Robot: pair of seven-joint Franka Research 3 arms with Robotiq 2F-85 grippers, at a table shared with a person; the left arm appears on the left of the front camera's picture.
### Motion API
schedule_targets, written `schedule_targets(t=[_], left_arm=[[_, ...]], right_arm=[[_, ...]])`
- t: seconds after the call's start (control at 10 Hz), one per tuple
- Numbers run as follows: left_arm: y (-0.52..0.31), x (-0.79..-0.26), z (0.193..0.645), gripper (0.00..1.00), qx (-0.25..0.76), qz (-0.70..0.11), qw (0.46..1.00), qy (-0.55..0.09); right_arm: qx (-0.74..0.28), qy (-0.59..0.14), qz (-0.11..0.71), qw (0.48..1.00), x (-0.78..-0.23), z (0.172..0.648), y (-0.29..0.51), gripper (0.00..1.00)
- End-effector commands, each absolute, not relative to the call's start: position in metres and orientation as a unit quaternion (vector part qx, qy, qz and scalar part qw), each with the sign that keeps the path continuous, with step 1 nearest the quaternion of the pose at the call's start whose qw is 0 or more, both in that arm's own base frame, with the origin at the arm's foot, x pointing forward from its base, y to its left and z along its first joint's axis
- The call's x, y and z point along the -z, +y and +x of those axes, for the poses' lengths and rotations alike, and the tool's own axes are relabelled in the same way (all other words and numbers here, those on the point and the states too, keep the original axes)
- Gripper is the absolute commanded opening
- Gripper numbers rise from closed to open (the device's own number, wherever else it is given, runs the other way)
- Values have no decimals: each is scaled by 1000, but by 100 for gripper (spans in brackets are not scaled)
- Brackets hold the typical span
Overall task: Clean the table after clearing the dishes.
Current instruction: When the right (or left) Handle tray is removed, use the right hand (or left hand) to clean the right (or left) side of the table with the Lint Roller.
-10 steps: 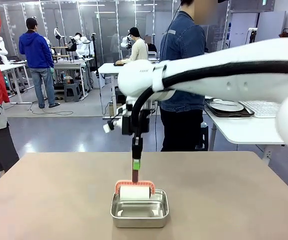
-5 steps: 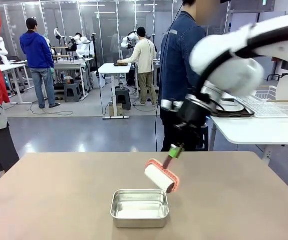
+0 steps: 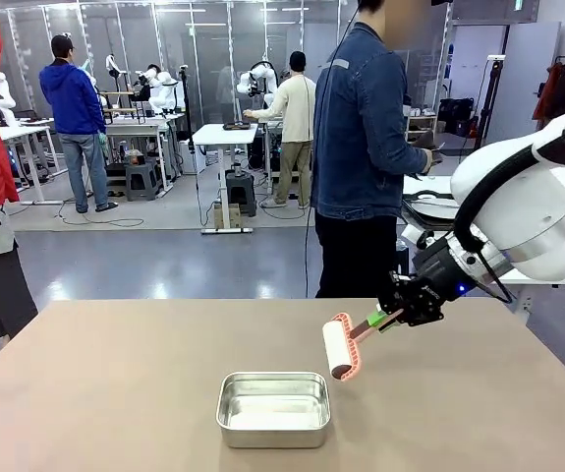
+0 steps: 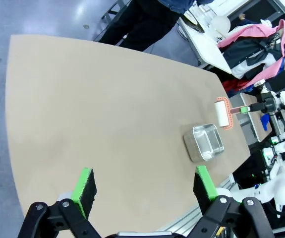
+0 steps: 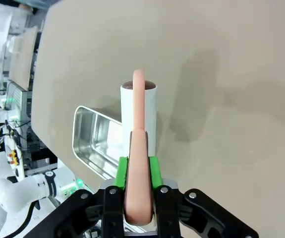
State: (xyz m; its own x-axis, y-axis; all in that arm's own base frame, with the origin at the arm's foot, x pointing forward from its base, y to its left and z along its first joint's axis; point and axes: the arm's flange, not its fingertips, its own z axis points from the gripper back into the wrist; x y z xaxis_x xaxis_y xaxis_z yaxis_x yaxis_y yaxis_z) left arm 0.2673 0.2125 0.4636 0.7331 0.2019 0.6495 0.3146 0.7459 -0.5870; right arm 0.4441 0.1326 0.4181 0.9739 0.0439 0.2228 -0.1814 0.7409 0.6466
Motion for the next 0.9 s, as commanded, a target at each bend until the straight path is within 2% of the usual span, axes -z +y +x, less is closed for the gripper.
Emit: schedule_targets(t=[0.0, 0.3, 0.4, 0.5, 0.7, 0.8], left_arm=[[213, -464, 266, 100, 29, -351, 864, -361], [213, -464, 266, 100, 29, -351, 864, -361], [213, -464, 266, 100, 29, -351, 864, -361], [213, -464, 266, 100, 29, -351, 864, -361], [213, -464, 266, 100, 29, -351, 864, -361], [213, -464, 266, 100, 29, -351, 864, -361]], right_arm=[[-87, -78, 350, 930, -427, 446, 131, 0], [-87, -78, 350, 930, -427, 446, 131, 0], [-82, -84, 349, 930, -422, 444, 132, 20], [-23, -135, 349, 927, -411, 460, 114, 20], [12, -91, 424, 901, -383, 476, 96, 20], [19, -85, 424, 902, -376, 487, 94, 20]])
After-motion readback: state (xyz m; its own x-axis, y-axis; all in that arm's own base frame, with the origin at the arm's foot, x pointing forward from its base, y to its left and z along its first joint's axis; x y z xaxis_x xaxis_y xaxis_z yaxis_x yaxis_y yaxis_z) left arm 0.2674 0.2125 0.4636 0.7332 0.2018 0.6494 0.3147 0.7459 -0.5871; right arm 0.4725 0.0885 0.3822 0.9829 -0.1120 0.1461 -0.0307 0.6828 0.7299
